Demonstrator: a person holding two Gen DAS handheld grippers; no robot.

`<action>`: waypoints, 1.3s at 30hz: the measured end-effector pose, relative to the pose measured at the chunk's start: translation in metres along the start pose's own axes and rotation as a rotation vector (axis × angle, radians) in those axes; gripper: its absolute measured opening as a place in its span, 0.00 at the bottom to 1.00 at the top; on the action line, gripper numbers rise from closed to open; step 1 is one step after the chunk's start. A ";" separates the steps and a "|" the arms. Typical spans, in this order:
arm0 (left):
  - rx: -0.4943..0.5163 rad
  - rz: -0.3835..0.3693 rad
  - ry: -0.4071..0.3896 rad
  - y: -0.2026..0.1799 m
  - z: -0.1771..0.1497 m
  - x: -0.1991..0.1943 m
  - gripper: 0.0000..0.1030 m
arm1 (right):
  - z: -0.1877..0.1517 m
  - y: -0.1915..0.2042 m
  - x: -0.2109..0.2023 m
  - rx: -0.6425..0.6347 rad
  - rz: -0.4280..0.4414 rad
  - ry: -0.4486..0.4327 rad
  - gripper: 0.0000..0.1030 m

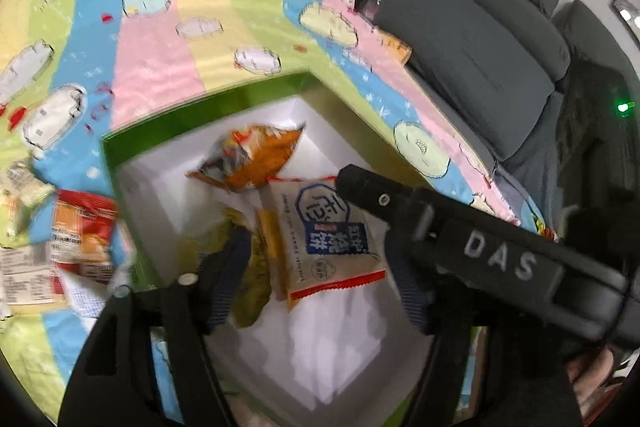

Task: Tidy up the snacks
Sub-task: 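Lower the biscuit packet into the box and open the right tool, then return the right tool and grasp the pale green-and-white packet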

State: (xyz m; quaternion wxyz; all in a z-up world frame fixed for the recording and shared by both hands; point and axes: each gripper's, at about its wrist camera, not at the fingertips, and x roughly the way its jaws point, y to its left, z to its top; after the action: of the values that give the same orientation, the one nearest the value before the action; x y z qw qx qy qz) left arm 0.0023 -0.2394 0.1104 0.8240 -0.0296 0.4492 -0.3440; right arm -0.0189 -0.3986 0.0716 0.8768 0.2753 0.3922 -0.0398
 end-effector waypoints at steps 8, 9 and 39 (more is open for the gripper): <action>-0.057 0.033 -0.142 0.035 -0.017 -0.070 0.96 | -0.006 0.030 -0.022 -0.064 0.050 -0.070 0.78; -0.072 0.051 -0.159 0.041 -0.020 -0.079 0.97 | -0.008 0.036 -0.023 -0.079 0.059 -0.075 0.78; -0.533 0.411 -0.156 0.257 -0.106 -0.149 0.99 | -0.052 0.253 0.127 -0.459 0.170 0.328 0.79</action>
State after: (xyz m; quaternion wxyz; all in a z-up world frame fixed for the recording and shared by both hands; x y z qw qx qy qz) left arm 0.0069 0.0725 0.0629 0.8712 -0.1790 0.4555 -0.0384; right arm 0.1066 -0.1393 0.0676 0.8413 0.1043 0.5030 0.1685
